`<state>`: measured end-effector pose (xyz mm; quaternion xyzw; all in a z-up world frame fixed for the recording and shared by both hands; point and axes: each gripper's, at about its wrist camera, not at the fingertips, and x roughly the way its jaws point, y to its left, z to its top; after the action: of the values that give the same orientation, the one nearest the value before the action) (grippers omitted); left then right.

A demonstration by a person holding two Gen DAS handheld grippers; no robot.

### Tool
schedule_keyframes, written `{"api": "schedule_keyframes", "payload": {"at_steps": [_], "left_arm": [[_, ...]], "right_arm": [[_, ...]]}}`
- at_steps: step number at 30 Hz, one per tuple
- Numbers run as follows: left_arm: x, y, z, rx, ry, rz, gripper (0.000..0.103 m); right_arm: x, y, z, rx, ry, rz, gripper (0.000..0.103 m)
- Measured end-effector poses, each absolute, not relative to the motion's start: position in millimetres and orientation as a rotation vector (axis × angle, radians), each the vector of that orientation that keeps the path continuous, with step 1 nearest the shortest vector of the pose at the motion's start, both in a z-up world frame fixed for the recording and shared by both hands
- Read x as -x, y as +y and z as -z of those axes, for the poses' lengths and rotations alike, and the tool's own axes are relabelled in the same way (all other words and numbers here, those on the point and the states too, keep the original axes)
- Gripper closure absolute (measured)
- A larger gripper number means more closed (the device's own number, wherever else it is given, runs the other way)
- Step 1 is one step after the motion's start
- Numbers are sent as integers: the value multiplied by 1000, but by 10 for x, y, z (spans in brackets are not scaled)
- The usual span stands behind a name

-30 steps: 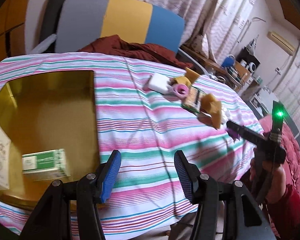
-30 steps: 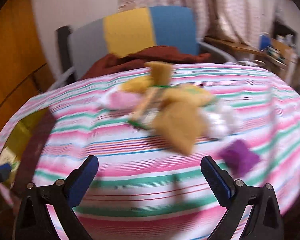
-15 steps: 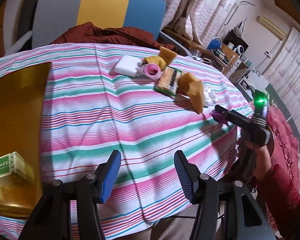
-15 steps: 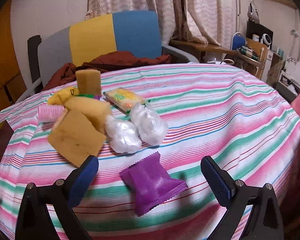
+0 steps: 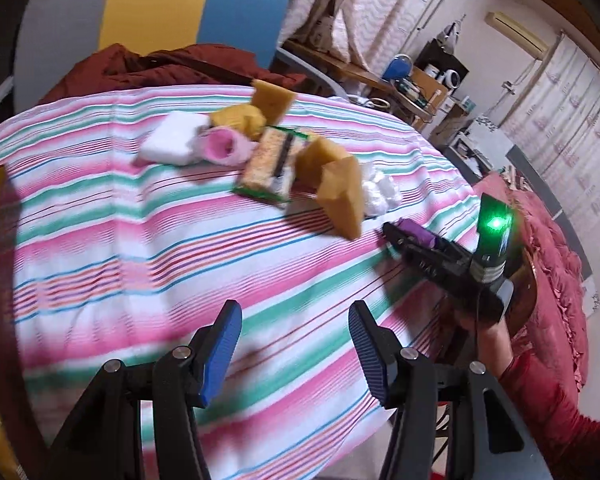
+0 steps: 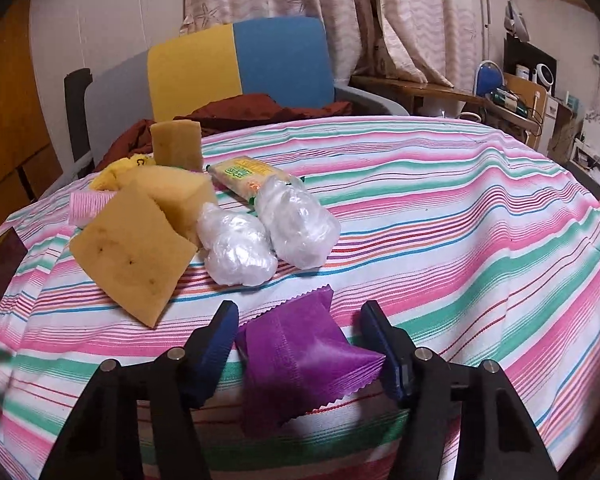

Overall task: Organize objects
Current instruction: 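Grasp the purple sachet with the right tool while the left grasps a yellow sponge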

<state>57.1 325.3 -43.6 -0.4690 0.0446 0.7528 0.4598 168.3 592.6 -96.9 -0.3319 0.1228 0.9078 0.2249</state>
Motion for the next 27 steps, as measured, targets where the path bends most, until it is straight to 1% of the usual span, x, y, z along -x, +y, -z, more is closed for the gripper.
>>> {"api": "schedule_keyframes", "payload": {"at_steps": [1, 2, 11, 16, 20, 22, 23, 24, 25, 27], "left_arm": [[-569, 3339, 447, 1153, 118, -1849, 40], [-568, 3408, 456, 1151, 121, -1842, 39], [-438, 4107, 477, 1109, 132, -1786, 37], [-275, 4426, 626, 1130, 177, -1799, 36], [-183, 4536, 764, 1166, 137, -1773, 36], [-170, 4547, 807, 1158, 110, -1762, 39], [-176, 4551, 817, 1148, 111, -1769, 43], [-183, 4552, 826, 1136, 115, -1773, 52], [-195, 4548, 839, 1119, 129, -1780, 57], [-217, 4521, 844, 1083, 142, -1791, 58]], "right_arm": [[-1685, 5920, 976, 909, 336, -2502, 39], [-1689, 5919, 982, 902, 337, -2502, 40], [-1701, 5933, 1006, 863, 357, -2514, 40], [-1705, 5940, 1013, 846, 361, -2520, 40], [-1705, 5936, 1019, 839, 358, -2522, 40], [-1704, 5934, 1022, 836, 356, -2522, 40], [-1705, 5934, 1023, 836, 354, -2522, 40], [-1707, 5936, 1024, 835, 354, -2523, 40], [-1706, 5937, 1025, 834, 354, -2523, 40], [-1705, 5936, 1026, 833, 354, -2523, 40]]}}
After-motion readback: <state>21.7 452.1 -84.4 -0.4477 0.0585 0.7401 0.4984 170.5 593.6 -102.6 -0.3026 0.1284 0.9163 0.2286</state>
